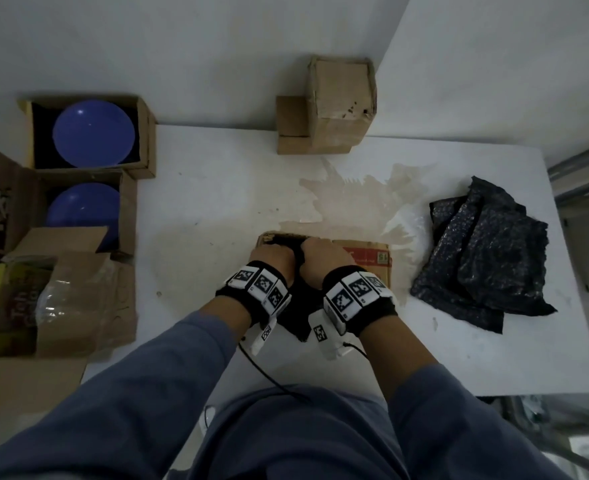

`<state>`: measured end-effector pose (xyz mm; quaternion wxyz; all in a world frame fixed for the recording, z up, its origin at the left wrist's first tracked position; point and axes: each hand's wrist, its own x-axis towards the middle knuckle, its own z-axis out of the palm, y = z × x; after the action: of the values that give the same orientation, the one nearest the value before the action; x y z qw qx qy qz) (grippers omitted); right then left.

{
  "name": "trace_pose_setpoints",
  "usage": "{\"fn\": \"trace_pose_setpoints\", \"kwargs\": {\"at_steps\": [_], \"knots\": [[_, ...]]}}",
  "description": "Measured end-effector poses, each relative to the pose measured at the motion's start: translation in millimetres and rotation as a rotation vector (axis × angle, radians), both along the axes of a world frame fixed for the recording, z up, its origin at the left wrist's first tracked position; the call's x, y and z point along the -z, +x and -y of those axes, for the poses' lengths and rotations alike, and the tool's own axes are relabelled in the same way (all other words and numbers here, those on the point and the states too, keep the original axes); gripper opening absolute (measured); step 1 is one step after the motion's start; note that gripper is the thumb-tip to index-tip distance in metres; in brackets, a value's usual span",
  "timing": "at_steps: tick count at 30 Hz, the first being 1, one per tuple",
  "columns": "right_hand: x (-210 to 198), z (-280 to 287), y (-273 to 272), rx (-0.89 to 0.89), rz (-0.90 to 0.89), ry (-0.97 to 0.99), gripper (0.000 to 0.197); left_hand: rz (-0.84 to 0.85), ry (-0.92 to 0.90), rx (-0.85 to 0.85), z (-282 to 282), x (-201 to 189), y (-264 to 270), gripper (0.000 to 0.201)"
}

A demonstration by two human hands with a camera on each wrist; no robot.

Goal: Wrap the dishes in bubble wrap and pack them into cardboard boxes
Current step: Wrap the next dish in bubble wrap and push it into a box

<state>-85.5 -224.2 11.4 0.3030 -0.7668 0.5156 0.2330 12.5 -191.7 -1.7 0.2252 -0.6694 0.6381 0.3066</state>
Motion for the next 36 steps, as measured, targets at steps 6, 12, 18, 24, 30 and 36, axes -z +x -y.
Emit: {"fn": "trace_pose_setpoints", "kwargs": {"at_steps": [6, 12, 18, 24, 30, 36], "knots": [[19.8, -6.7, 8.1, 0.019, -0.050, 0.061, 0.025, 0.006, -0.118, -0.036, -5.8, -7.2, -3.3, 0.032], [14.7, 2.5, 5.6, -0.017, -0.026, 0.077, 0.022, 0.034, -0.131, 0.026, -0.8, -2.2, 0.2, 0.029], [8.1, 3.4, 6.2, 0.009, 0.022, 0.031, 0.023, -0.039, 0.018, -0.001, 10.0, 14.1, 7.4, 0.027], [17.1, 4.1, 16.2, -0.017, -0.034, 0.073, 0.028, -0.080, -0.048, -0.082, 6.0, 7.6, 6.9, 0.031], [0.4, 2.4, 10.7, -0.002, -0.028, -0.084, 0.025, -0.135, 0.078, -0.109, 11.2, 12.1, 8.3, 0.025], [7.6, -0.6, 16.7, -0.017, -0.068, 0.067, 0.025, -0.136, 0.121, -0.123, 13.2, 13.4, 9.0, 0.028]]}}
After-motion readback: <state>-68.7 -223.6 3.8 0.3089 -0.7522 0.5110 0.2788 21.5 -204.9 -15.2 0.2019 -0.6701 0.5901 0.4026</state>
